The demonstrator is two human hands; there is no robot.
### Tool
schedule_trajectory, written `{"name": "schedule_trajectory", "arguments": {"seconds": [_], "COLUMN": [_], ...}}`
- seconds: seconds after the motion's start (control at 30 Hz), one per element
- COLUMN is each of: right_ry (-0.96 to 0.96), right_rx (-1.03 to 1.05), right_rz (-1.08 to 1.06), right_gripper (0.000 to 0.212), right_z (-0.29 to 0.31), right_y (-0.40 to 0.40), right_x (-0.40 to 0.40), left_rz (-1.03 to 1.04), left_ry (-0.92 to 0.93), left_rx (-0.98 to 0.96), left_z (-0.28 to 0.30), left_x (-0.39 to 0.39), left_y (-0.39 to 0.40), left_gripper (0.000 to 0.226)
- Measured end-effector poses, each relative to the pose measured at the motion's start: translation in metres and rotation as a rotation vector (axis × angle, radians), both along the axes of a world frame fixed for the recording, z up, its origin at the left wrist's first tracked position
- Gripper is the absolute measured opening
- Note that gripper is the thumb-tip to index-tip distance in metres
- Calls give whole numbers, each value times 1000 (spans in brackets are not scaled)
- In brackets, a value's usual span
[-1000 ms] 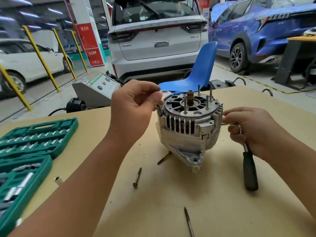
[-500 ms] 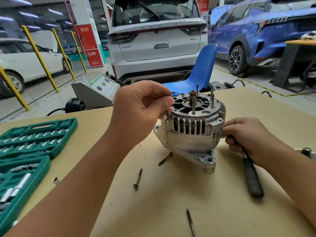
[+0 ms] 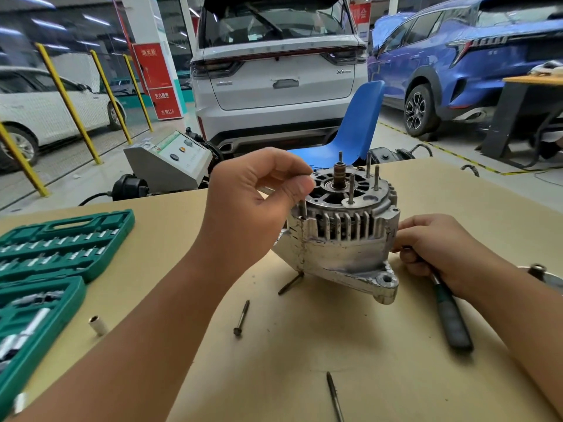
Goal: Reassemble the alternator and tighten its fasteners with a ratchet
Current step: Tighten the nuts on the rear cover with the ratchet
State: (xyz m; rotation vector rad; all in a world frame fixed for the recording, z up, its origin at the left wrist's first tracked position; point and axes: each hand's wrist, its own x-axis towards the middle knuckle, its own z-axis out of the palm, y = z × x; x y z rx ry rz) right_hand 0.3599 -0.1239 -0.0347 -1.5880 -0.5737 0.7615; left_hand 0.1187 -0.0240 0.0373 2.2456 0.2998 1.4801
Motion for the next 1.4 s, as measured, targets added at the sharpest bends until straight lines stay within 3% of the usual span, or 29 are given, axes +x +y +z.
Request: {"name": "schedule_trajectory", "arguments": {"seconds": [0.3,0.53,0.83,1.0,1.1,1.17,1.3,1.4], "right_ry": [-16,-48,-27,58,67,23,-201,-477], "right_rx": [-28,-108,-259,-67,169,340,556,508], "right_rz": [31,163,261,117,-68,-102,158,387], "right_gripper": [15,21,26,26,18,19,20,17], "right_z": [-2,0,7,19,45,75,155,197], "right_y": [2,-3,-14,-15,-20,-25,-28,-24], "right_x": [2,5,19,18,22,25,11,-20], "left_rz": [35,54,-124,-147,-115,-91,-137,-156], "left_ry": [91,115,288,320,308,301,253,265], "left_rx": [110,82,28,15,19,17,-70,-102], "left_z": [2,1,3,3,0,-2,-4,-3], "left_x": [-1,-5,-17,-19,-19,-18,-19,-20], "left_y": [-2,1,11,16,19,22,26,27], "left_gripper": [12,12,6,16,30,24,10,9]}}
